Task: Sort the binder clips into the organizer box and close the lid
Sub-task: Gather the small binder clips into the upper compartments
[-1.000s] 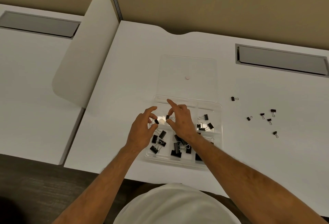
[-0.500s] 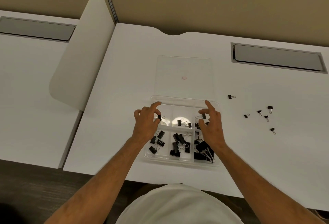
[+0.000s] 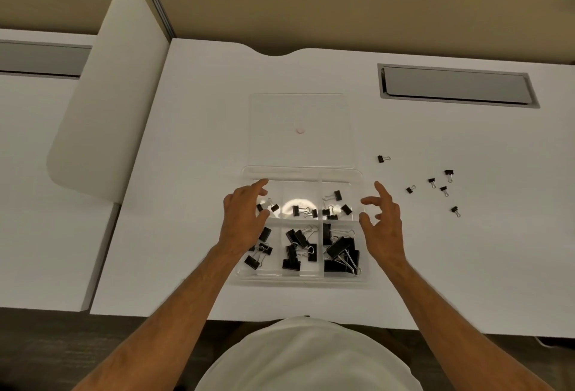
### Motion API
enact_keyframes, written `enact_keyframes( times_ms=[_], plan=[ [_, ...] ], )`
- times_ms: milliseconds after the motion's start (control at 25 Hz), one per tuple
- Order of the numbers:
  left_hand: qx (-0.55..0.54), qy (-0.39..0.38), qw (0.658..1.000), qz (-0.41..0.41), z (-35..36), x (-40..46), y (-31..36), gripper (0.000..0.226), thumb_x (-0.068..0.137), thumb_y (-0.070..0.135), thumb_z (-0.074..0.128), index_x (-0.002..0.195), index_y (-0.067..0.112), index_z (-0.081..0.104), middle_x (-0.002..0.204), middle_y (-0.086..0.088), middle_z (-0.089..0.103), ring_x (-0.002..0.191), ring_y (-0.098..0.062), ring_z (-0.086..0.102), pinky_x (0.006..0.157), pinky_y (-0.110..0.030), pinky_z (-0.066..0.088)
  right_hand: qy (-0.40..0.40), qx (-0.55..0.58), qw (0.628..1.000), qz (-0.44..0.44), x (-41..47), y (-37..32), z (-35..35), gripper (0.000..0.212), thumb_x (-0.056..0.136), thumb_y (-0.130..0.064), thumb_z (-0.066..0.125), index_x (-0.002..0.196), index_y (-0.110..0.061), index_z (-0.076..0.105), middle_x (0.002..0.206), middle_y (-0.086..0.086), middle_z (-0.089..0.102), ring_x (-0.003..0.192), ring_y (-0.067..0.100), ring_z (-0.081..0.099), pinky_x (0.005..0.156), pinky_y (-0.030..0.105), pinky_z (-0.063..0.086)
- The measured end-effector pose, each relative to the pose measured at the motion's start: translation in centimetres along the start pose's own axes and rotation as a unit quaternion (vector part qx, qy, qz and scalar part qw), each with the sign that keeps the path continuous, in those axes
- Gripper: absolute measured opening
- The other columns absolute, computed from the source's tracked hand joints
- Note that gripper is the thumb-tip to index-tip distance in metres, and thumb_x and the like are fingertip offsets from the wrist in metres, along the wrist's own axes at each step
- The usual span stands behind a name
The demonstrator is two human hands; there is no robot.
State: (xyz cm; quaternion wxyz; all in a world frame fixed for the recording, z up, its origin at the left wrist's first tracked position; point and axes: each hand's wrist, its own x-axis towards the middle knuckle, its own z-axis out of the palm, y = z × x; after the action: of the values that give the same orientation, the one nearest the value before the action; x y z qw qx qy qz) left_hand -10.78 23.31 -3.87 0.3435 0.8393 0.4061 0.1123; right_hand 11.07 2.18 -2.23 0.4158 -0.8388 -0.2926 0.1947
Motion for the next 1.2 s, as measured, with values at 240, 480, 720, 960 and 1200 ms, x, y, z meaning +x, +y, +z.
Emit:
enact_keyframes(
  times_ms=[240, 480, 720, 960, 1200],
  plan=[
    [0.131, -0.085, 0.982, 0.103, 2.3, 1.8, 4.7, 0.065, 0.089, 0.025, 0.067, 0.146, 0.027, 0.036, 0.115, 0.008, 0.063, 0.118, -0.011, 0.049, 0.111, -0.037, 0.010, 0.007, 0.021, 1.000, 0.013, -0.5, 0.0, -0.5, 0.073, 0.091, -0.005, 0.062, 0.149, -0.033, 0.029, 0.114, -0.011, 0.061, 0.113, 0.015, 0.046, 0.091, 0.030, 0.043],
    [0.341, -0.165, 0.917, 0.125, 4.9, 4.4, 6.3, 0.054, 0.083, 0.012, 0.070, 0.132, 0.016, 0.047, 0.093, -0.003, 0.067, 0.105, -0.023, 0.055, 0.109, -0.050, 0.016, 0.018, 0.035, 0.999, 0.035, -1.5, 0.4, -2.0, 0.074, 0.090, -0.006, 0.064, 0.149, -0.034, 0.031, 0.114, -0.010, 0.062, 0.111, 0.015, 0.049, 0.092, 0.035, 0.046],
    [0.407, -0.197, 0.880, 0.144, 4.9, 5.4, 7.4, 0.038, 0.081, 0.003, 0.064, 0.116, 0.012, 0.053, 0.088, -0.002, 0.064, 0.096, -0.023, 0.056, 0.108, -0.049, 0.024, 0.015, 0.033, 0.999, 0.039, -1.6, 1.3, -3.0, 0.072, 0.090, -0.006, 0.064, 0.148, -0.035, 0.031, 0.113, -0.012, 0.062, 0.109, 0.013, 0.050, 0.089, 0.032, 0.047],
    [0.221, -0.105, 0.963, 0.109, 3.1, 4.5, 8.1, 0.040, 0.083, 0.021, 0.065, 0.117, 0.025, 0.044, 0.084, 0.007, 0.064, 0.097, -0.017, 0.056, 0.102, -0.040, 0.014, -0.007, 0.042, 0.999, 0.019, 0.1, -0.8, -1.7, 0.046, 0.090, -0.011, 0.066, 0.130, -0.030, 0.056, 0.105, -0.013, 0.066, 0.104, 0.009, 0.055, 0.081, 0.026, 0.048],
    [0.141, -0.063, 0.980, 0.125, 1.3, 1.7, 11.4, 0.058, 0.087, 0.032, 0.066, 0.137, 0.030, 0.037, 0.102, 0.011, 0.064, 0.111, -0.010, 0.053, 0.107, -0.039, 0.014, -0.114, 0.155, 0.976, 0.100, 2.5, -4.9, 1.4, 0.022, 0.088, -0.020, 0.071, 0.109, -0.017, 0.072, 0.092, -0.005, 0.073, 0.080, 0.000, 0.066, 0.068, 0.015, 0.051]
  ],
)
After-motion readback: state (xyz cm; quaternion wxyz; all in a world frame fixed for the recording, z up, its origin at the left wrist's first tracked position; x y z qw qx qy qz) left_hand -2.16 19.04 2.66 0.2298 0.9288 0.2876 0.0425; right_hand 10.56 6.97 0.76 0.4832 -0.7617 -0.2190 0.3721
